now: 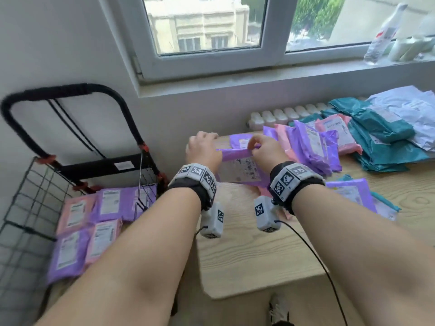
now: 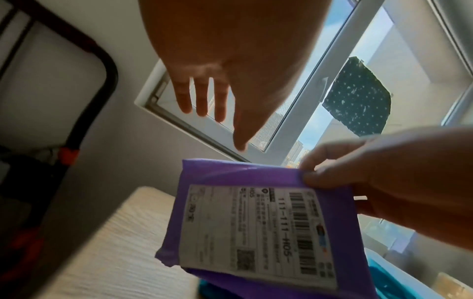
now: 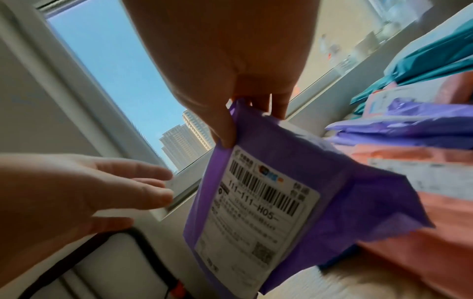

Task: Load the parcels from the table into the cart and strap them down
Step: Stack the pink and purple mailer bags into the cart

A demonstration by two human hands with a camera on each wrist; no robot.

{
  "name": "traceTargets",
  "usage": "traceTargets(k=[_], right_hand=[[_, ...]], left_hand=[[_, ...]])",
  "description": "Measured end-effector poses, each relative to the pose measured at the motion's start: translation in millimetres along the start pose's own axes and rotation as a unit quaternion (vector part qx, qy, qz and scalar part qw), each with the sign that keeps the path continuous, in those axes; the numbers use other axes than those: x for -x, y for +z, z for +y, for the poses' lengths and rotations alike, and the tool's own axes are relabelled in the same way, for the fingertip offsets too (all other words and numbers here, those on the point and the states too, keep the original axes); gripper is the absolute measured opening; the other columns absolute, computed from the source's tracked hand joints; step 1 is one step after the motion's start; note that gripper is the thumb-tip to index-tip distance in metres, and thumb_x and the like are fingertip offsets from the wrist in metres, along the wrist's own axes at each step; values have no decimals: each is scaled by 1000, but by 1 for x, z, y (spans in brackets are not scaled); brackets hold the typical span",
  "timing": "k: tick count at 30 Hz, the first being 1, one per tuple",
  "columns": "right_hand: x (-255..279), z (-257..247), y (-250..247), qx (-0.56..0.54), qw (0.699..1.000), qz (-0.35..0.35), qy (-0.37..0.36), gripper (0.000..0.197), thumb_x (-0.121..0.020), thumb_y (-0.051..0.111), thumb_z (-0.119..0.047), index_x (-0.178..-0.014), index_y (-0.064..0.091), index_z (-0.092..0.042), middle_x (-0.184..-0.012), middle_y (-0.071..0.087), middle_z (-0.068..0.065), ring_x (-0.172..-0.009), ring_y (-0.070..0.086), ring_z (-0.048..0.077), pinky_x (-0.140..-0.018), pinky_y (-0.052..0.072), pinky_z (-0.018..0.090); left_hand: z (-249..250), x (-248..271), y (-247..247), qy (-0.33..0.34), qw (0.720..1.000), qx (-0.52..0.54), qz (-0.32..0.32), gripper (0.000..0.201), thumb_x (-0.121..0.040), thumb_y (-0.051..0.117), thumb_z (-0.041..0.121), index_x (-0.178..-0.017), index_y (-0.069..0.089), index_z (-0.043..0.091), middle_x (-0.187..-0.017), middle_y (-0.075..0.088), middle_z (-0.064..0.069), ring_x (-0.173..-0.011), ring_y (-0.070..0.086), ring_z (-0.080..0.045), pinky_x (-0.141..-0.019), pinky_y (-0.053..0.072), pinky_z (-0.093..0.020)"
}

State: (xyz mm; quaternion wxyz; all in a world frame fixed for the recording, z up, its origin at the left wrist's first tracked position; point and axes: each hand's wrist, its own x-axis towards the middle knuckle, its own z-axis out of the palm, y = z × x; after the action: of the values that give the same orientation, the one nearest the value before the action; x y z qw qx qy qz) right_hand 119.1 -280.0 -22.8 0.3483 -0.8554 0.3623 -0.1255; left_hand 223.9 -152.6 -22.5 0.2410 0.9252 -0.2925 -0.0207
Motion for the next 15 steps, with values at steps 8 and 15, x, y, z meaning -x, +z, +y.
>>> traceTargets(k=[8, 15], right_hand=[[48, -97, 107, -12, 992, -36, -121, 24, -81, 56, -6, -78, 68, -27, -96, 68, 5, -94, 60, 22, -86, 47, 32], [65, -134, 167, -87, 993, -81, -21, 59, -94, 54, -26, -148, 32, -21, -147, 42, 7, -134, 42, 23, -107, 37, 36]], left_hand=[[-134, 42, -47, -62, 997, 13, -50, 25, -87, 54, 26, -99, 74, 35, -98, 67, -4, -103, 57, -24, -90, 51, -36], [-217, 60, -69, -255, 965, 63, 0, 25, -91, 49, 19, -99, 73, 21, -108, 68, -9, -100, 61, -28, -81, 47, -32]])
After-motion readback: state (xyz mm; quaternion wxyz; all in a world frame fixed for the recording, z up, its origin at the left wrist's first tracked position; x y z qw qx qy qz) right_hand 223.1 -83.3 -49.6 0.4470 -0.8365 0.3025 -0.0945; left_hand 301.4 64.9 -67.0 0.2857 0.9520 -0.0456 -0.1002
